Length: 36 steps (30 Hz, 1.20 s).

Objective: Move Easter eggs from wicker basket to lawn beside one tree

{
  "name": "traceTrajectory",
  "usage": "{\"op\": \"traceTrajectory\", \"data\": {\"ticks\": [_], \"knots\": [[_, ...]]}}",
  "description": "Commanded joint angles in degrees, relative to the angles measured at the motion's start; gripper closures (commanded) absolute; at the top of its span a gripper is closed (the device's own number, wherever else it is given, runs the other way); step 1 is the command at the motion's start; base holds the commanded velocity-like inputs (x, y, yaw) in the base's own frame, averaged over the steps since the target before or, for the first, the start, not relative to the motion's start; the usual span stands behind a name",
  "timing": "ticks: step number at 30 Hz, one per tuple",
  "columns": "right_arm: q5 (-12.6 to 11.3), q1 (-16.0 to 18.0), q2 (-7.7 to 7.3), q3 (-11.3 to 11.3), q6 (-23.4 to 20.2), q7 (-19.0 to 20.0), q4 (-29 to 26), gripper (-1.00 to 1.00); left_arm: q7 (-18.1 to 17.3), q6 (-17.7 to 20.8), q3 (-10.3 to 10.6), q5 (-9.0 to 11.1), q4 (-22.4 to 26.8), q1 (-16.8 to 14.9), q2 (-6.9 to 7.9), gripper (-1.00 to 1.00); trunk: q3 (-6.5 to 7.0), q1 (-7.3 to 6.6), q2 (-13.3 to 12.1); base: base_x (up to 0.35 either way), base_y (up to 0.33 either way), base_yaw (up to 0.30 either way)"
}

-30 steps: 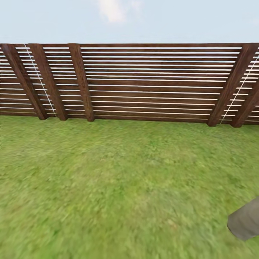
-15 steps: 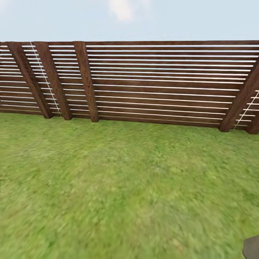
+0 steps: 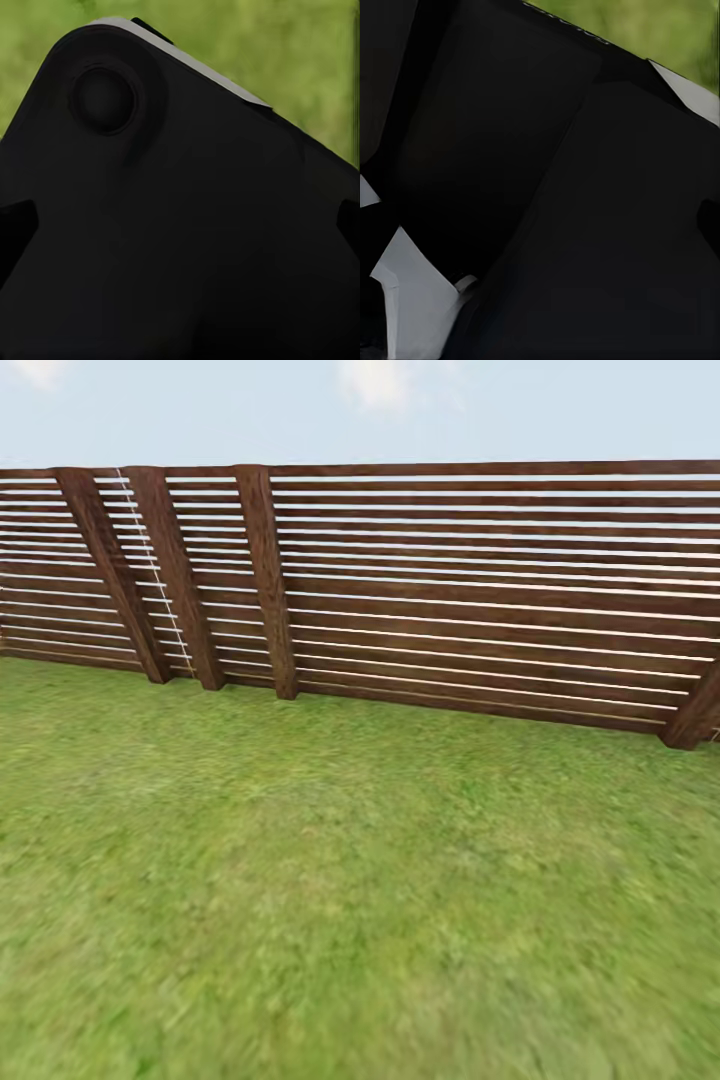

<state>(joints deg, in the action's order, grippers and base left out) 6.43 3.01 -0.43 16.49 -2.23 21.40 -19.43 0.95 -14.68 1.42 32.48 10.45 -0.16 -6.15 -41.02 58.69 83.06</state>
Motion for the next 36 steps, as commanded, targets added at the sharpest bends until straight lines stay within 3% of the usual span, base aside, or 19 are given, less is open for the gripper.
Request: {"op": "traceTrajectory", "data": {"ticks": [1, 36], "knots": [[0.6, -0.02, -0.01, -0.14, -0.23, 0.23, -0.17, -1.0, 0.1, -0.17, 0.16, 0.21, 0.01, -0.02, -0.01, -1.0, -0.12, 0.03, 0.02, 0.343, 0.013, 0.183], [0.6, -0.02, -0.01, -0.05, -0.23, -0.83, -0.17, -1.0, 0.1, -0.17, 0.16, 0.21, 0.0, -0.02, -0.01, -1.0, -2.6, 0.03, 0.02, 0.343, 0.075, 0.183]]}}
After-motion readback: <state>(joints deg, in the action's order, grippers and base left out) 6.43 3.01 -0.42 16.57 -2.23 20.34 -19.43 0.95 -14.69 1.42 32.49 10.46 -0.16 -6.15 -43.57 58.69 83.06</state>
